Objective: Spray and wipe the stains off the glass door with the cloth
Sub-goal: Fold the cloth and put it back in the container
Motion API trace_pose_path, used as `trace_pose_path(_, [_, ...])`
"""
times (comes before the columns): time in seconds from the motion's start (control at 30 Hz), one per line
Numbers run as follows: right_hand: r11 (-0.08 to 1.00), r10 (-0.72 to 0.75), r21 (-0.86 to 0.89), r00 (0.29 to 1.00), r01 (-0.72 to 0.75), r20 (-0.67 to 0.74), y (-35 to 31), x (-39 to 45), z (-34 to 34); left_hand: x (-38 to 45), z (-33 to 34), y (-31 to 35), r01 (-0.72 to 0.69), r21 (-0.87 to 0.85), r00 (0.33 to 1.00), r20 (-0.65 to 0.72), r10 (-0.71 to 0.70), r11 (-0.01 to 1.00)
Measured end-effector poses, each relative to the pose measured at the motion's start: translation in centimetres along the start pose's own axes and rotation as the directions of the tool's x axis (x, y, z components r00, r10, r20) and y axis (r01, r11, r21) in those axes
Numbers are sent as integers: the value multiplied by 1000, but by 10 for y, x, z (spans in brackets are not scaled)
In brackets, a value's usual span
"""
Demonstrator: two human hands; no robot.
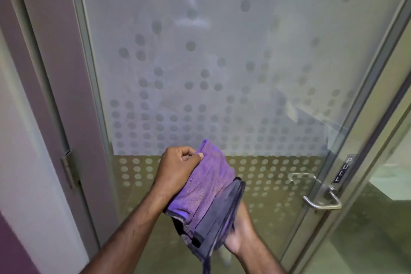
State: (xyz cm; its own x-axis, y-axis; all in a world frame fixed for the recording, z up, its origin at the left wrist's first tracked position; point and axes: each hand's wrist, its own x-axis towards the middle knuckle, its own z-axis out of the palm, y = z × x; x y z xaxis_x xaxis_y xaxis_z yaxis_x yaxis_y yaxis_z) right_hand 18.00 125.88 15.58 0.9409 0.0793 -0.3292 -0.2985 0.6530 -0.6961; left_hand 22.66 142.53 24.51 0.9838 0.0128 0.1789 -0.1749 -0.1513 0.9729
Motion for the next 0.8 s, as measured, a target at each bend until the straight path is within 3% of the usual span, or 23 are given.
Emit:
trace_pose_path(0.1, [995, 32, 91, 999, -33, 13, 3, -3, -6, 2, -5, -6, -19, -10, 998, -68, 18, 1000])
trace_pose_path(0.2, [996, -72, -54, 995, 75, 67, -13, -6, -12, 7, -12, -13, -13, 11, 995, -103, 14, 1000])
trace_pose_path(0.33, [916, -224, -338, 974, 217, 19, -42, -9, -15, 15, -27, -24, -5, 23, 987, -159, 9, 1000])
trace_pose_path(0.47, [898, -272, -336, 959, 283, 79, -68, -18, -9, 14, -28, -32, -26, 180, 978, -199, 62, 983])
trace_pose_path(0.53, [955, -189, -220, 980, 199, 68, -70, -19, -6, 13, -24, -33, -29, 203, 987, -150, 60, 979])
trace_pose_path(0.63, [989, -93, -101, 989, 105, 118, -70, -26, 2, 12, -26, -29, 11, 82, 999, -32, -9, 997])
trace_pose_path(0.8, [864, -258, -392, 946, 317, 196, -75, -29, 5, 5, -35, -23, 149, -101, 968, 219, -124, 984])
